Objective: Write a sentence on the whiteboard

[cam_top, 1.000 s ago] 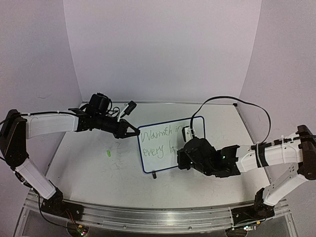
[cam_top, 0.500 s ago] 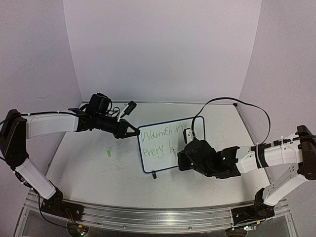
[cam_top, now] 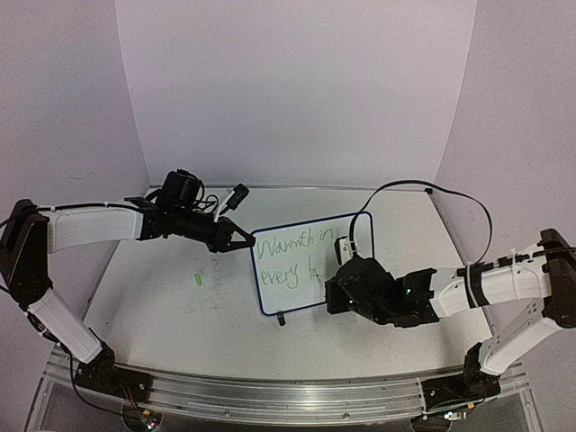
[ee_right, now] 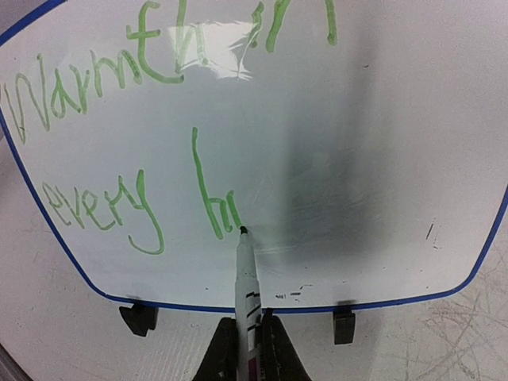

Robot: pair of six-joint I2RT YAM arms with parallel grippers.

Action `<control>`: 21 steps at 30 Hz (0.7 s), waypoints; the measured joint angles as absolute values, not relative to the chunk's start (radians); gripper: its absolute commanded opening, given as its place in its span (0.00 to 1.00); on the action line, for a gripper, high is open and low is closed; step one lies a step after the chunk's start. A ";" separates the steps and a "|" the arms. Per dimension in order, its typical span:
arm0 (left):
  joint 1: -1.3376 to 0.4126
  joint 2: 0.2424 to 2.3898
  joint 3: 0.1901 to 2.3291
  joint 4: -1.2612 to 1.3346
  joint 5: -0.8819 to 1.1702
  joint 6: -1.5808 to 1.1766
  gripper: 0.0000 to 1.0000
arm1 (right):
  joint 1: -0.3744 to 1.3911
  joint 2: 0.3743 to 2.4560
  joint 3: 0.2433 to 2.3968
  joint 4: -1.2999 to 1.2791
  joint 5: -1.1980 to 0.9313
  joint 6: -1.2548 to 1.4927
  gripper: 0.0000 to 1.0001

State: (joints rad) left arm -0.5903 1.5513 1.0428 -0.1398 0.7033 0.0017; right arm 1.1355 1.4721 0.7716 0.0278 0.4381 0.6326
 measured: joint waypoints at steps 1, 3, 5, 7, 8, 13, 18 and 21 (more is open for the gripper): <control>-0.590 1.551 1.043 -0.140 0.703 0.002 0.00 | 1.135 1.471 0.772 0.025 0.442 0.632 0.00; -0.590 1.551 1.043 -0.140 0.703 0.002 0.00 | 1.135 1.466 0.772 0.019 0.456 0.629 0.00; -0.590 1.551 1.043 -0.140 0.703 0.002 0.00 | 1.135 1.464 0.774 0.013 0.467 0.627 0.00; -0.590 1.551 1.043 -0.140 0.704 0.002 0.00 | 1.135 1.464 0.779 0.006 0.477 0.622 0.00; -0.590 1.551 1.043 -0.140 0.703 0.002 0.00 | 1.135 1.464 0.784 0.002 0.481 0.619 0.00; -0.590 1.551 1.043 -0.140 0.703 0.002 0.00 | 1.131 1.464 0.816 -0.005 0.498 0.601 0.00; -0.590 1.551 1.043 -0.140 0.703 0.002 0.00 | 1.124 1.464 0.834 -0.002 0.507 0.587 0.00; -0.590 1.551 1.043 -0.140 0.703 0.002 0.00 | 1.123 1.466 0.834 -0.002 0.505 0.586 0.00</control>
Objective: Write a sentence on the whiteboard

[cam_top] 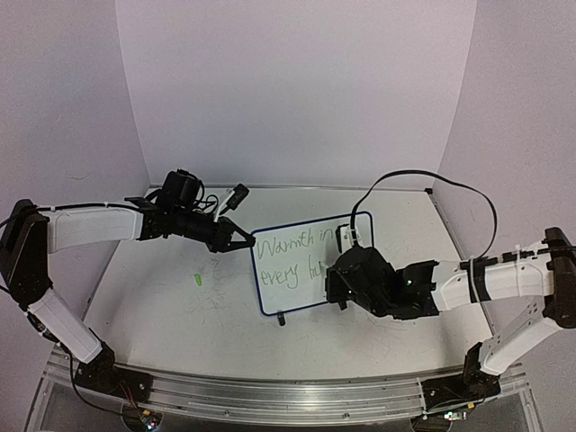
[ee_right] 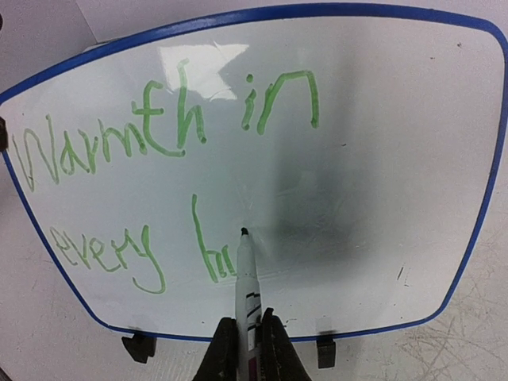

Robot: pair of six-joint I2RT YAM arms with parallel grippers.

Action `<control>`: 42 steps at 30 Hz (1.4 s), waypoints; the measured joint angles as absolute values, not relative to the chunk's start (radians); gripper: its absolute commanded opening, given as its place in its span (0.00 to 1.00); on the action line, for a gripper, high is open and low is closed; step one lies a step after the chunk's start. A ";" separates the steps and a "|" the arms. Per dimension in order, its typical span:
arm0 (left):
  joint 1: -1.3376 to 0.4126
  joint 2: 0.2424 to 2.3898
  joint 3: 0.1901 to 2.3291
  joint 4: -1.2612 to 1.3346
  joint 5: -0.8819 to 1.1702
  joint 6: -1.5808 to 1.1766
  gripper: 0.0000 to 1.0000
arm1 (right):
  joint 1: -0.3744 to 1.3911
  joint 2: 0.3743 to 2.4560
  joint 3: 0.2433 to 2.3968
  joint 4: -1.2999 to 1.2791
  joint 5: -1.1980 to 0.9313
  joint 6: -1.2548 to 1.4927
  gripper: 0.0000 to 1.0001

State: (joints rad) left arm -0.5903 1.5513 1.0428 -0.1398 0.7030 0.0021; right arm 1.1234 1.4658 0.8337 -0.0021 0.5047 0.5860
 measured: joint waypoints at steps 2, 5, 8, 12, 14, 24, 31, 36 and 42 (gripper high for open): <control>-0.590 1.551 1.043 -0.140 0.703 0.002 0.00 | 1.123 1.467 0.833 -0.002 0.503 0.588 0.00; -0.590 1.551 1.043 -0.140 0.702 0.002 0.00 | 1.123 1.467 0.827 0.000 0.497 0.598 0.00; -0.590 1.551 1.042 -0.140 0.702 0.002 0.00 | 1.124 1.467 0.808 0.006 0.479 0.611 0.00; -0.590 1.551 1.042 -0.140 0.700 0.002 0.00 | 1.124 1.467 0.783 0.007 0.457 0.630 0.00; -0.591 1.551 1.043 -0.140 0.699 0.001 0.00 | 1.124 1.466 0.771 0.007 0.450 0.636 0.00; -0.592 1.551 1.043 -0.140 0.700 0.002 0.00 | 1.122 1.436 0.754 0.007 0.441 0.638 0.00; -0.592 1.551 1.043 -0.140 0.700 0.002 0.00 | 1.115 1.395 0.749 0.016 0.453 0.636 0.00; -0.592 1.551 1.043 -0.140 0.700 0.003 0.00 | 1.112 1.398 0.750 0.015 0.469 0.636 0.00; -0.592 1.551 1.043 -0.140 0.700 0.003 0.00 | 1.110 1.418 0.751 0.015 0.491 0.636 0.00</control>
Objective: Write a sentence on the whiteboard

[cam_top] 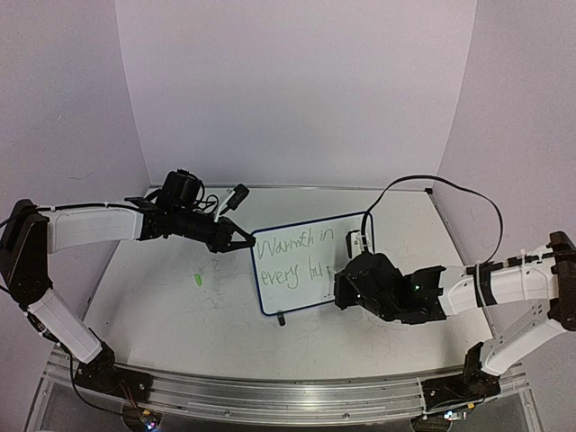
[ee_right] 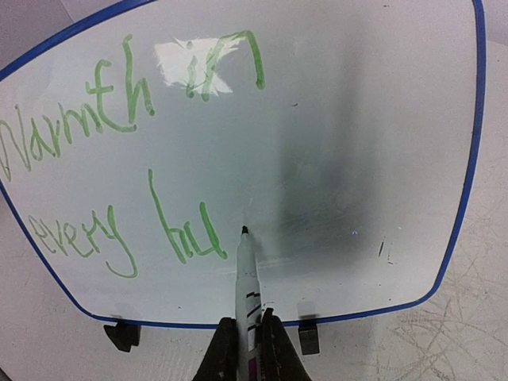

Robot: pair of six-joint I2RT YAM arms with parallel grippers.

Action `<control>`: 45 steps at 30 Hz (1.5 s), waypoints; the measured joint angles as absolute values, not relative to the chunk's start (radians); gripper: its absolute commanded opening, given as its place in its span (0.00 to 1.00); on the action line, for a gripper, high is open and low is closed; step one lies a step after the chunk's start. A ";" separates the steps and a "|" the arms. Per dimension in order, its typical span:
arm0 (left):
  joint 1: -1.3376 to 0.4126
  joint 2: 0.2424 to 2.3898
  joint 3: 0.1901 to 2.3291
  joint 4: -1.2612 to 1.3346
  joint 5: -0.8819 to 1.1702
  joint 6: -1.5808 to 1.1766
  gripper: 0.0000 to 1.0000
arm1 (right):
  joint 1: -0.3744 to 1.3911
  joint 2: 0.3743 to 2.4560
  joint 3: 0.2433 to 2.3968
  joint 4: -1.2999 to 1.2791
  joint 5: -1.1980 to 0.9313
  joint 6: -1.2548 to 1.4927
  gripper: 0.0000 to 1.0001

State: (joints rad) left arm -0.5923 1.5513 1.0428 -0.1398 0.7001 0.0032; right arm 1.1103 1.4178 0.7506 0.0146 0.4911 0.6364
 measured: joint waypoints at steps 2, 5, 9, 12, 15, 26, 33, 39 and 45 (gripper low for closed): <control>-0.593 1.551 1.042 -0.140 0.700 0.003 0.00 | 1.110 1.422 0.753 0.014 0.498 0.636 0.00; -0.593 1.551 1.043 -0.140 0.700 0.003 0.00 | 1.110 1.425 0.763 0.012 0.506 0.631 0.00; -0.593 1.551 1.043 -0.140 0.700 0.003 0.00 | 1.110 1.429 0.781 0.013 0.511 0.619 0.00; -0.593 1.551 1.043 -0.140 0.699 0.003 0.00 | 1.111 1.441 0.792 0.014 0.509 0.609 0.00; -0.593 1.551 1.043 -0.140 0.696 0.002 0.00 | 1.111 1.449 0.793 0.014 0.507 0.606 0.00; -0.593 1.551 1.043 -0.140 0.695 0.002 0.00 | 1.113 1.451 0.765 0.027 0.453 0.631 0.00; -0.594 1.551 1.043 -0.140 0.696 0.003 0.00 | 1.117 1.446 0.738 0.028 0.442 0.648 0.00; -0.595 1.551 1.043 -0.140 0.696 0.003 0.00 | 1.117 1.438 0.741 0.019 0.472 0.647 0.00; -0.595 1.551 1.043 -0.140 0.696 0.003 0.00 | 1.115 1.438 0.769 -0.001 0.507 0.625 0.00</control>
